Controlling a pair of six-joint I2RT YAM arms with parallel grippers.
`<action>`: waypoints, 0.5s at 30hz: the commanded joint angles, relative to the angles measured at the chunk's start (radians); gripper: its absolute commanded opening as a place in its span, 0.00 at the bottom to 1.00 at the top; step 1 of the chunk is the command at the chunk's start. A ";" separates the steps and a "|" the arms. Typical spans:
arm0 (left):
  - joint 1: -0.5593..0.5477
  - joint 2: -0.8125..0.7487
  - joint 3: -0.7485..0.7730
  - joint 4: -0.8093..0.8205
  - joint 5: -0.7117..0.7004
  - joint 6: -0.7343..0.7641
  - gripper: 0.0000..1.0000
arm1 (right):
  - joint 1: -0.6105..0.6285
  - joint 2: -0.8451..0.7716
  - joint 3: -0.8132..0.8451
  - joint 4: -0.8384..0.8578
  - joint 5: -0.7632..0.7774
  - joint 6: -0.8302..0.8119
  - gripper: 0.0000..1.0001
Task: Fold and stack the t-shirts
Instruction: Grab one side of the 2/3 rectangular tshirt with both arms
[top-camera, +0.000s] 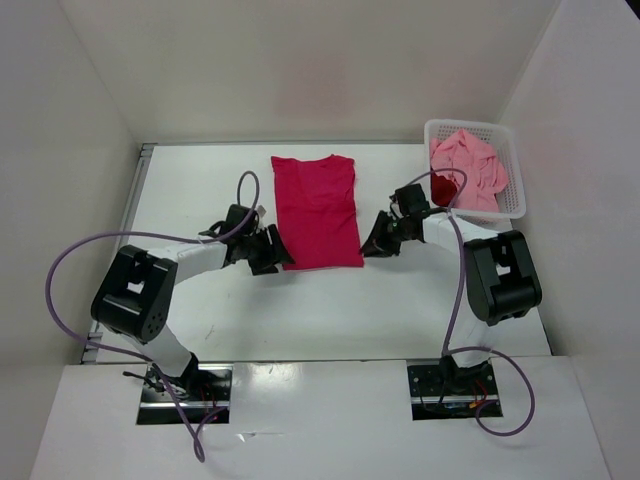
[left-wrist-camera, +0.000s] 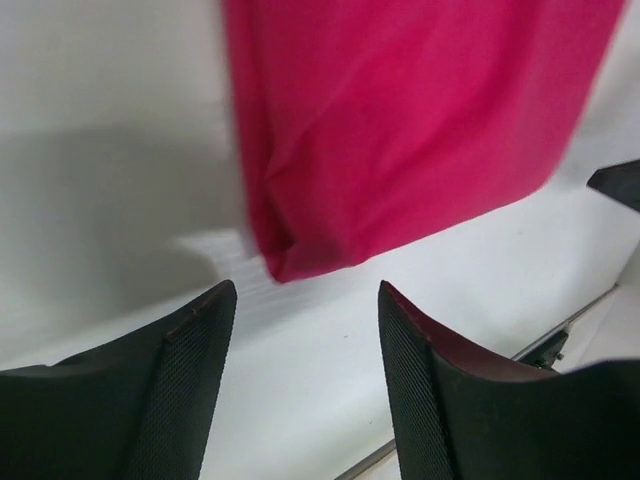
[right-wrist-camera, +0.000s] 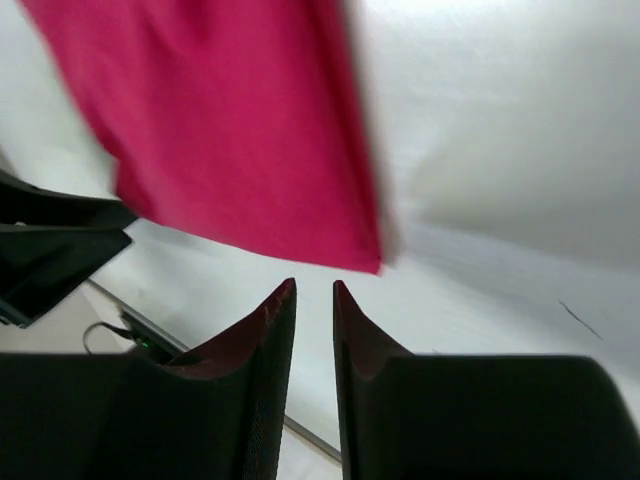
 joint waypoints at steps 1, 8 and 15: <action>-0.006 -0.025 -0.046 0.024 -0.036 -0.056 0.66 | 0.010 -0.037 -0.070 0.068 0.014 0.042 0.28; -0.006 0.071 -0.028 0.092 -0.034 -0.086 0.60 | 0.010 -0.005 -0.122 0.133 0.014 0.079 0.52; -0.006 0.090 -0.028 0.110 -0.034 -0.086 0.43 | 0.010 0.063 -0.133 0.182 0.005 0.108 0.44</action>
